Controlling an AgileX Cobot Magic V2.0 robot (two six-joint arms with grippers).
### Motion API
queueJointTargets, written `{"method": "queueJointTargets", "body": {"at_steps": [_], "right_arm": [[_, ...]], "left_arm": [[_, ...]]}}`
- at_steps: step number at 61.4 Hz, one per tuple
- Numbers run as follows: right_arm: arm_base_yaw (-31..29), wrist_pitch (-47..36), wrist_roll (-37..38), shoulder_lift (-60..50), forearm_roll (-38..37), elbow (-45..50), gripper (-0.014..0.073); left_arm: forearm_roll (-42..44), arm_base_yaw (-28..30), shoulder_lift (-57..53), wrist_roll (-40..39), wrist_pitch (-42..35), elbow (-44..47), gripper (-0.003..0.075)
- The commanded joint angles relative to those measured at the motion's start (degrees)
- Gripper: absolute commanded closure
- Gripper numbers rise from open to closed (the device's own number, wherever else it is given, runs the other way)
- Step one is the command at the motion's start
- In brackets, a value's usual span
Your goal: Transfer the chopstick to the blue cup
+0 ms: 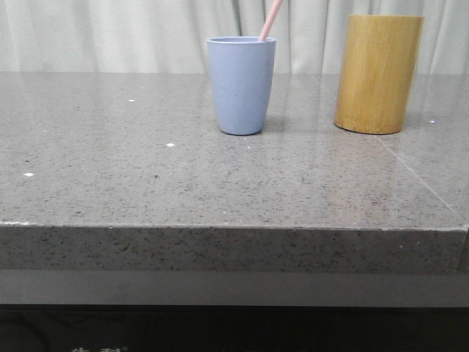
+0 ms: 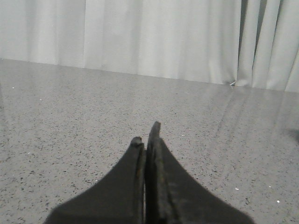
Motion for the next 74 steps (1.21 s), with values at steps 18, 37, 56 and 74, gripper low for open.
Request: {"method": "queueJointTargets", "body": {"at_steps": [18, 37, 56, 74], "right_arm": [[-0.3, -9.7, -0.1, -2.5, 2.0, 4.3, 0.071], [-0.4, -9.7, -0.1, -2.4, 2.0, 4.3, 0.071], [-0.4, -10.6, -0.1, -2.5, 1.4, 4.3, 0.071], [-0.6, -11.2, 5.1, -2.5, -1.7, 4.3, 0.071]], "left_arm": [[0.0, -0.3, -1.3, -0.7, -5.1, 0.7, 0.0739], [0.0, -0.3, -1.3, -0.7, -5.1, 0.7, 0.0739], [0.0, -0.3, -1.3, -0.7, -5.1, 0.7, 0.0739], [0.0, -0.3, -1.3, -0.7, -5.1, 0.7, 0.0739]]}}
